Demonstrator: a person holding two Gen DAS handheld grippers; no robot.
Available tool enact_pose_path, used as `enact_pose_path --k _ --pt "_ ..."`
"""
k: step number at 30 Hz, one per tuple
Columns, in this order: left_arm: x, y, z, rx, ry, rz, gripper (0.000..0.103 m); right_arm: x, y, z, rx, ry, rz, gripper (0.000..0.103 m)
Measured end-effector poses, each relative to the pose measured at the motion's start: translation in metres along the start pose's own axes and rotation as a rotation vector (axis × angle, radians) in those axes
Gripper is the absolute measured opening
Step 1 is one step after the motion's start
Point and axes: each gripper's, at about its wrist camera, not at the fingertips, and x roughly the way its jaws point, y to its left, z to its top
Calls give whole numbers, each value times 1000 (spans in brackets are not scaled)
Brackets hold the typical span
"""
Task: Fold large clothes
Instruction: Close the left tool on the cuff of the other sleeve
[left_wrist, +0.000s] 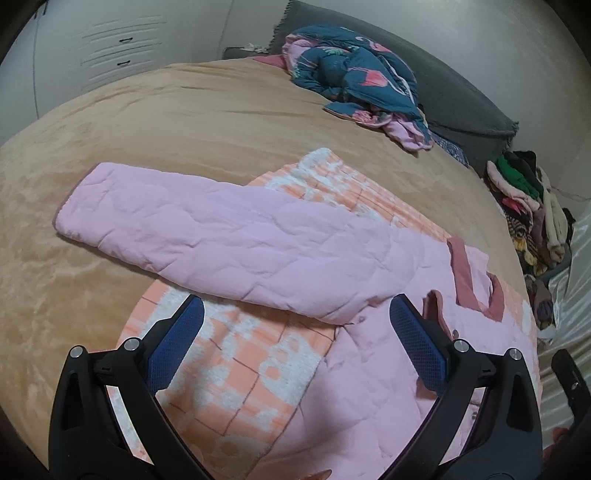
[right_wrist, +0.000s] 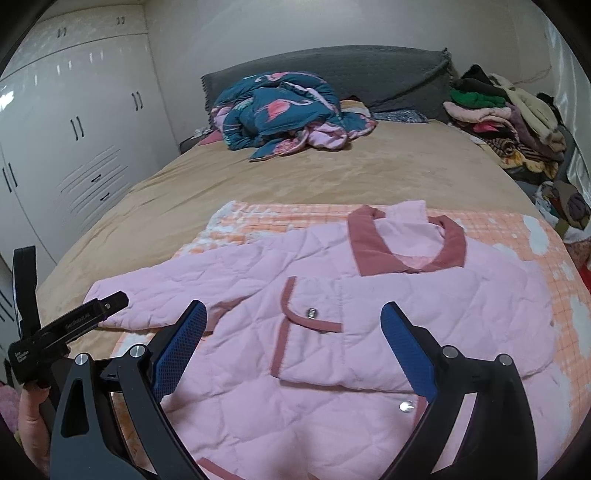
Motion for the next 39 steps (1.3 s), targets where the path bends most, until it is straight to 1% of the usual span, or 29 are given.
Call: enact_pose_path --k 12,15,18,21,23,29,32,39 --pt "1 36 13 -83 -9 26 94 23 42 6 -58 11 63 95" --pt "3 45 15 -106 -6 30 94 32 49 6 -61 28 71 95" --pt "5 55 19 -131 2 28 94 37 60 4 -90 31 81 95" --pt "7 68 23 -173 4 25 94 45 69 3 -106 37 88 95" --pt "9 76 25 -189 6 30 94 54 75 2 -106 55 98 95" --pt "20 103 27 -263 20 65 94 70 96 -2 -156 81 118 95" --pt "28 114 28 -282 34 83 94 80 105 -4 -185 103 118 95" --pt "50 152 25 -382 79 125 94 97 119 -14 -206 144 139 95"
